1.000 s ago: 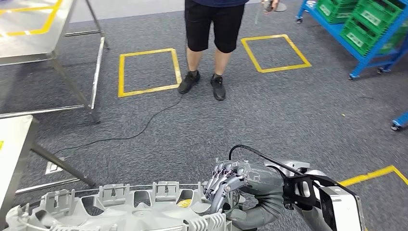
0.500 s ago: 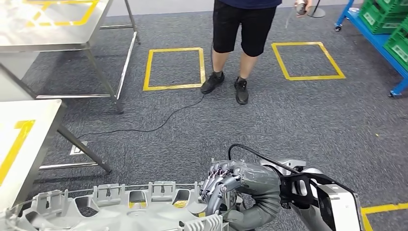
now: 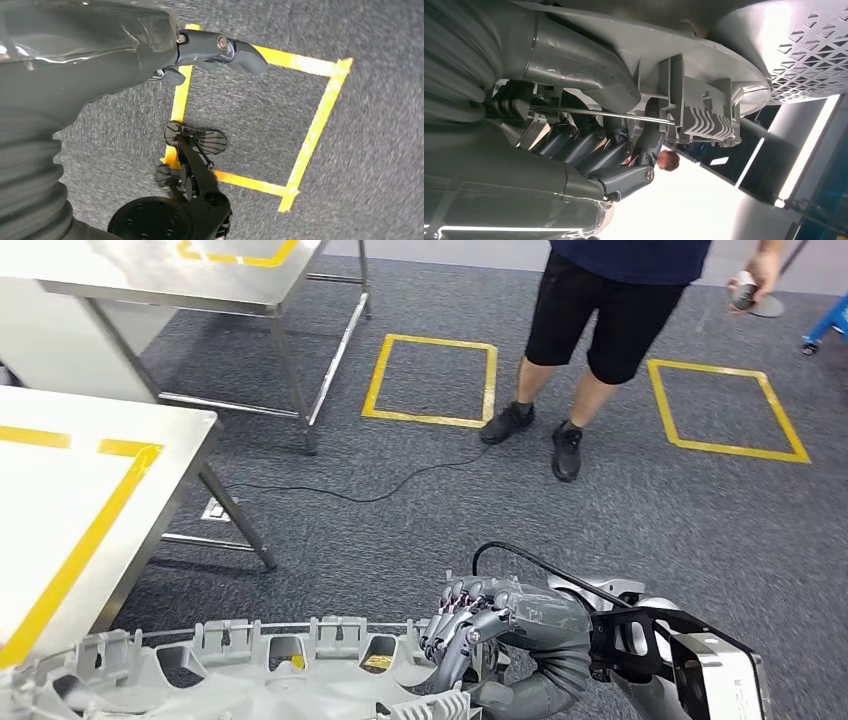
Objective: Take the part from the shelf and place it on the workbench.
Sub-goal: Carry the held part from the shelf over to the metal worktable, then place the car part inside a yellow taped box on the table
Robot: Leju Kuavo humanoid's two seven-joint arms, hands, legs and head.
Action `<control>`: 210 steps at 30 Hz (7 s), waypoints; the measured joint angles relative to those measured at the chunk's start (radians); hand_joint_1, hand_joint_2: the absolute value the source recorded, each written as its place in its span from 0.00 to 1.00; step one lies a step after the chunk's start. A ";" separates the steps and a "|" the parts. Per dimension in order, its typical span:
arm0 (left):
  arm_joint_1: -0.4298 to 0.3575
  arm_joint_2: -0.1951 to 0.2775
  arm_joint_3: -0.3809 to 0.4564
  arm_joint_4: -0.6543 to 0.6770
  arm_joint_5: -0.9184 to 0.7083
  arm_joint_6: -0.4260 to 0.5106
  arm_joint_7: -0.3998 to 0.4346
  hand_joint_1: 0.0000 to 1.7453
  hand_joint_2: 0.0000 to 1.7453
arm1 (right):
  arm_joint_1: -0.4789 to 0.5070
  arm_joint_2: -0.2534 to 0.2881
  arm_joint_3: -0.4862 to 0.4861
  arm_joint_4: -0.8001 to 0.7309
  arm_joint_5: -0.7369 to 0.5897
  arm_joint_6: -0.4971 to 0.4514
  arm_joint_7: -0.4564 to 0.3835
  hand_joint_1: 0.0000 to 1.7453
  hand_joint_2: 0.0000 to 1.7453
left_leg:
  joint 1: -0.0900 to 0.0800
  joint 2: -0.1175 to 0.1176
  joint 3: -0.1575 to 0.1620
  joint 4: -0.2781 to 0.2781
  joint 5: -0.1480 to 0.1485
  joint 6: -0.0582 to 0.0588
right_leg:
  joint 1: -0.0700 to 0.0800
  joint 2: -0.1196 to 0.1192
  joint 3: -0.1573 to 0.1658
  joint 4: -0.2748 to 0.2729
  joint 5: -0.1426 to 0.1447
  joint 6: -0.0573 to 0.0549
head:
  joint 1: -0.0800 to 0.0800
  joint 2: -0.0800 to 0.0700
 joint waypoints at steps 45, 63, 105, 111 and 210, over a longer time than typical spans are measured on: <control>-0.020 -0.010 0.034 -0.028 -0.076 -0.020 0.032 0.00 1.00 | -0.004 0.036 -0.006 0.010 -0.025 0.038 -0.001 0.97 1.00 | 0.004 0.089 -0.140 0.258 -0.106 -0.045 | 0.005 -0.065 0.109 -0.196 0.064 -0.047 | -0.008 0.000; -0.031 -0.013 0.034 -0.052 -0.062 -0.020 0.036 0.00 1.00 | -0.001 0.035 -0.020 0.011 -0.009 0.047 -0.013 0.97 1.00 | 0.004 -0.020 0.002 0.006 -0.002 -0.008 | -0.016 0.026 0.076 -0.130 0.046 0.020 | 0.001 0.000; -0.033 -0.020 0.035 -0.057 0.003 0.008 0.064 0.00 1.00 | -0.002 0.035 -0.019 0.029 -0.023 0.052 -0.021 0.97 1.00 | 0.014 0.085 -0.180 0.306 -0.113 -0.060 | -0.011 -0.034 0.104 -0.182 0.057 -0.031 | -0.013 0.000; -0.033 -0.018 0.035 -0.058 0.007 0.006 0.070 0.00 1.00 | -0.008 0.036 -0.017 0.035 -0.038 0.051 -0.022 0.97 1.00 | 0.001 0.103 -0.033 0.029 -0.007 -0.033 | 0.000 -0.051 0.110 -0.183 0.051 -0.020 | -0.012 0.000; -0.031 -0.017 0.034 -0.083 -0.054 -0.027 0.012 0.00 1.00 | -0.001 0.009 -0.042 0.006 -0.078 0.031 -0.019 0.97 1.00 | -0.009 0.081 0.025 -0.011 -0.015 0.020 | -0.001 -0.008 0.030 0.025 -0.042 -0.009 | -0.005 0.000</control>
